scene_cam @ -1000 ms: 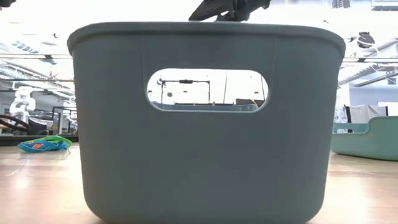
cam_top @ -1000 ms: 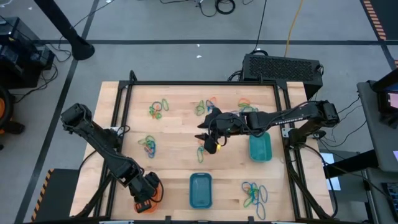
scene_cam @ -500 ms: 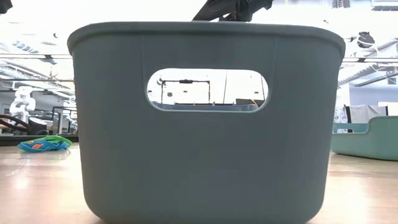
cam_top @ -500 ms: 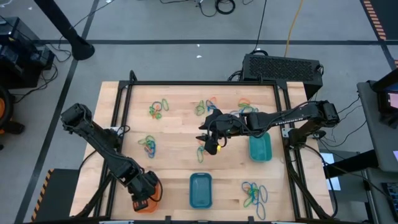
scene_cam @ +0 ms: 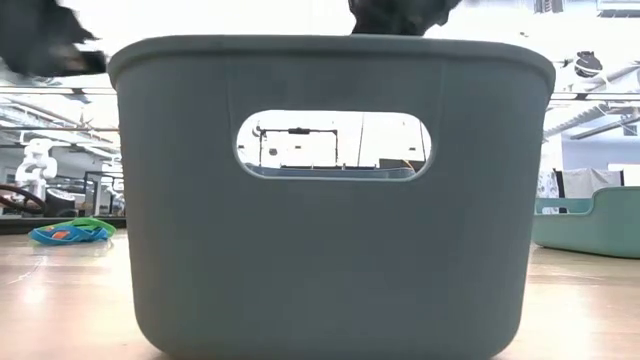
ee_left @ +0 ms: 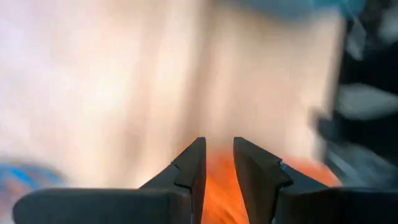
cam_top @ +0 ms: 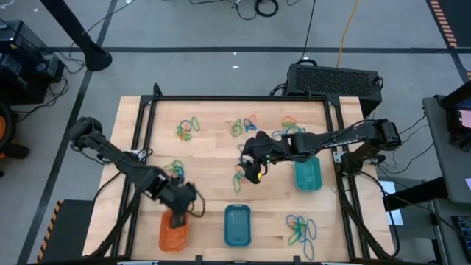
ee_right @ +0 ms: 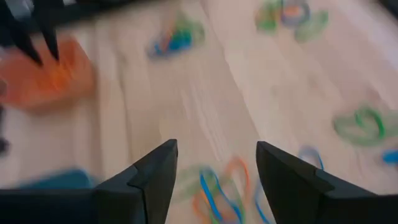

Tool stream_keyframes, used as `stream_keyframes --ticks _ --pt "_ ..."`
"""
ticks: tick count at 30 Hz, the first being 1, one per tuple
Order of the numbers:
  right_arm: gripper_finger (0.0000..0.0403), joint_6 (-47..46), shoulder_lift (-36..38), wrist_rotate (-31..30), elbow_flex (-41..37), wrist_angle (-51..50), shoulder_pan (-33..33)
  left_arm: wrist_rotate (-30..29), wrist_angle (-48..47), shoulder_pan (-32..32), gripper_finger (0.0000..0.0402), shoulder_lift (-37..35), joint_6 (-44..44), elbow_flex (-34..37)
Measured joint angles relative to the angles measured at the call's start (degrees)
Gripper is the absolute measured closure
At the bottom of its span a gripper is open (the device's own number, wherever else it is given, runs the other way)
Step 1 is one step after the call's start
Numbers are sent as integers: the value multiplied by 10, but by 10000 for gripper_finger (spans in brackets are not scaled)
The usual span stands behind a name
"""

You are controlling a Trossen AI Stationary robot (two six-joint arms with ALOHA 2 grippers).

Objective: Sort rubber bands into baskets
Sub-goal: Put the orange rubber band into the orange bin

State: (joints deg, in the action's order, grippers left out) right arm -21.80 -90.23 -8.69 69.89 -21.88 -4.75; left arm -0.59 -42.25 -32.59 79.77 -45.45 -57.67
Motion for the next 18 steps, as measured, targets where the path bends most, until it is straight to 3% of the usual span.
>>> stream_keyframes --ticks 4,11,18 --pt "193 -5 -26 0 0 -63 5 -79 46 67 313 0 102 0" --pt "193 -26 -104 1 0 -97 5 -66 124 181 313 0 211 0" --pt "193 -27 -161 8 0 -178 -1 -63 112 215 313 0 225 0"
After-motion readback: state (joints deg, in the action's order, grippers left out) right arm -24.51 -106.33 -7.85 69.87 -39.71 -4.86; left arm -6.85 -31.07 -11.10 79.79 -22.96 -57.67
